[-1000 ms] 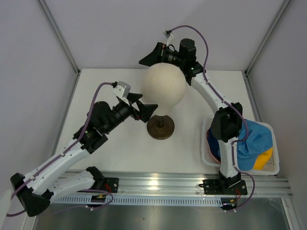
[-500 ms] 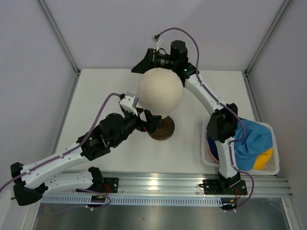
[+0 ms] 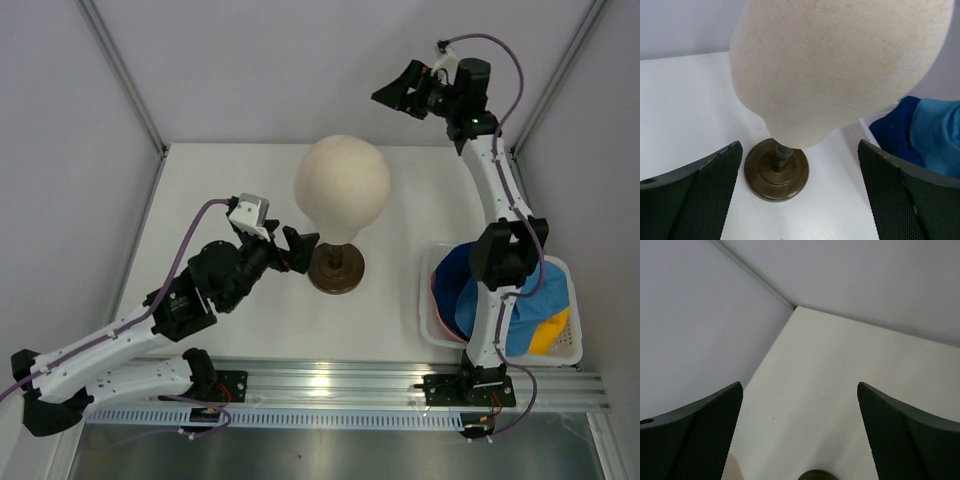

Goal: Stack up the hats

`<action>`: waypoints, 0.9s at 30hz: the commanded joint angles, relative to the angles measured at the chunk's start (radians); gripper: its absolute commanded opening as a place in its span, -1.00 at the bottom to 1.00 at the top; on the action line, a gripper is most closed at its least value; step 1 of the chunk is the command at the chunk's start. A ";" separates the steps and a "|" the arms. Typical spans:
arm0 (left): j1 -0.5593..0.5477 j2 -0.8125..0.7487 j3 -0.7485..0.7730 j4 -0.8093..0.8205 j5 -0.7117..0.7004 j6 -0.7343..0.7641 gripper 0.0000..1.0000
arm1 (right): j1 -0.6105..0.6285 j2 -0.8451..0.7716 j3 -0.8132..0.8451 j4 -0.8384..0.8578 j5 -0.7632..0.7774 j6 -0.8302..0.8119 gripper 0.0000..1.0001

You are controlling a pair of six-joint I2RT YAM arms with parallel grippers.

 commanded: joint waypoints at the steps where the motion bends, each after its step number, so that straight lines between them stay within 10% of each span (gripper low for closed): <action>1: 0.015 0.006 0.021 0.030 -0.067 0.083 0.99 | -0.072 -0.148 -0.079 -0.061 0.042 -0.031 0.99; 16: 0.631 0.075 0.101 -0.038 0.345 -0.124 0.99 | -0.093 -0.942 -1.003 0.133 0.248 -0.024 0.99; 27: 0.679 0.512 0.325 0.008 0.485 -0.233 0.99 | 0.147 -1.093 -1.113 0.027 0.536 0.172 0.99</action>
